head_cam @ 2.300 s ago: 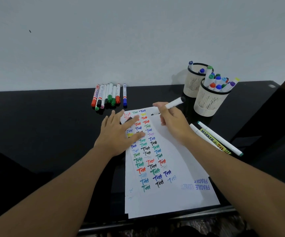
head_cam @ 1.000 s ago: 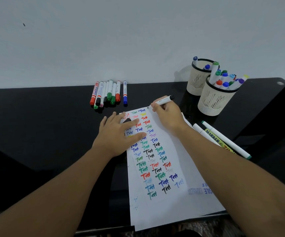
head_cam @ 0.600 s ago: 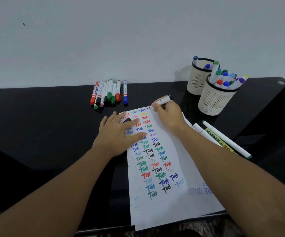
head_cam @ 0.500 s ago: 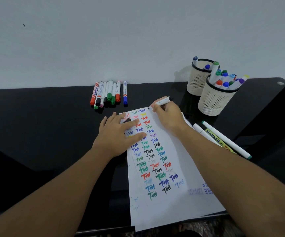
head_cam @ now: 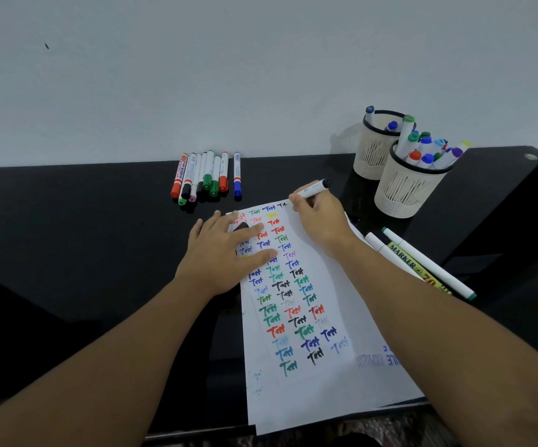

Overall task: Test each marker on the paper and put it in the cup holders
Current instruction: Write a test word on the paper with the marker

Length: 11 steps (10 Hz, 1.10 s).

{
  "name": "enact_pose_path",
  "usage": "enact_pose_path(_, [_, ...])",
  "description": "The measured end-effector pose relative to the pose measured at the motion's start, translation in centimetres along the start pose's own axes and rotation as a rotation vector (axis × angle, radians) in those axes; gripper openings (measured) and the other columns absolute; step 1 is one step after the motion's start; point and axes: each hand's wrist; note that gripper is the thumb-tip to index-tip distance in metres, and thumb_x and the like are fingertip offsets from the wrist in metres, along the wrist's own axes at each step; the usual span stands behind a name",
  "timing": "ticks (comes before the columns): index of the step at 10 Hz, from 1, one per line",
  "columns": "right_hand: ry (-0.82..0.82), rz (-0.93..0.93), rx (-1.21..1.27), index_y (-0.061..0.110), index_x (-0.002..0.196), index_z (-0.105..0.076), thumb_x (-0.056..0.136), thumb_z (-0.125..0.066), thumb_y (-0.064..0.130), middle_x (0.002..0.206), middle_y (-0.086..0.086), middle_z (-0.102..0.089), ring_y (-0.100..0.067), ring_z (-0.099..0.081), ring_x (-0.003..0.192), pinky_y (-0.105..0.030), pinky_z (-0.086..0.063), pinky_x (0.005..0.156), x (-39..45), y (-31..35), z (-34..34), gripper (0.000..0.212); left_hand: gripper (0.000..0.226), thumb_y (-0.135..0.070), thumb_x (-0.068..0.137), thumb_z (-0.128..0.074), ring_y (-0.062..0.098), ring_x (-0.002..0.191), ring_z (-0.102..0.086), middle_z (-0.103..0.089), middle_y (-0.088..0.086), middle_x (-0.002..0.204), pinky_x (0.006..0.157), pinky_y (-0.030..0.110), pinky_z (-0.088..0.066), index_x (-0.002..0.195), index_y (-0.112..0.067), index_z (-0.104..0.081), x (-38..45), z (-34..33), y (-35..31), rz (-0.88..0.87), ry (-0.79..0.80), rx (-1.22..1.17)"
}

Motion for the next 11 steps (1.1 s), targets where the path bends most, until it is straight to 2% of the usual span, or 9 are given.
enact_pose_path(7, [-0.02,0.003,-0.009,0.014,0.103,-0.065,0.105,-0.055,0.043,0.095,-0.004,-0.071,-0.016,-0.068,0.088,-0.043,-0.059,0.087,-0.29,0.27,0.24,0.031,0.088,-0.095,0.071,-0.027,0.023,0.155,-0.007,-0.021,-0.004,0.166,0.124,0.051,0.001,0.148,-0.053,-0.038,0.18,-0.05,0.15,-0.007,-0.006,0.007])
enact_pose_path(10, [-0.029,-0.003,-0.034,0.016,0.097,-0.062,0.105,-0.054,0.042,0.092,-0.002,-0.069,-0.016,-0.068,0.085,-0.038,-0.059,0.084,-0.36,0.16,0.3,0.029,0.088,-0.094,0.07,-0.027,0.023,0.155,-0.007,-0.022,-0.004,0.166,0.125,0.051,0.001,0.147,-0.053,-0.039,-0.02,0.11,-0.06,-0.008,-0.02,-0.005])
enact_pose_path(11, [-0.019,-0.003,-0.016,0.013,0.103,-0.065,0.105,-0.054,0.043,0.094,-0.003,-0.07,-0.017,-0.068,0.087,-0.04,-0.059,0.085,-0.37,0.27,0.25,0.031,0.09,-0.095,0.069,-0.026,0.023,0.155,-0.007,-0.022,-0.003,0.166,0.124,0.051,0.0,0.147,-0.053,-0.039,-0.01,0.16,-0.16,-0.015,-0.023,-0.001])
Point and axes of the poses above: each hand's wrist, its own x-axis towards the middle knuckle, its own z-axis out of the back of the hand, y = z × x
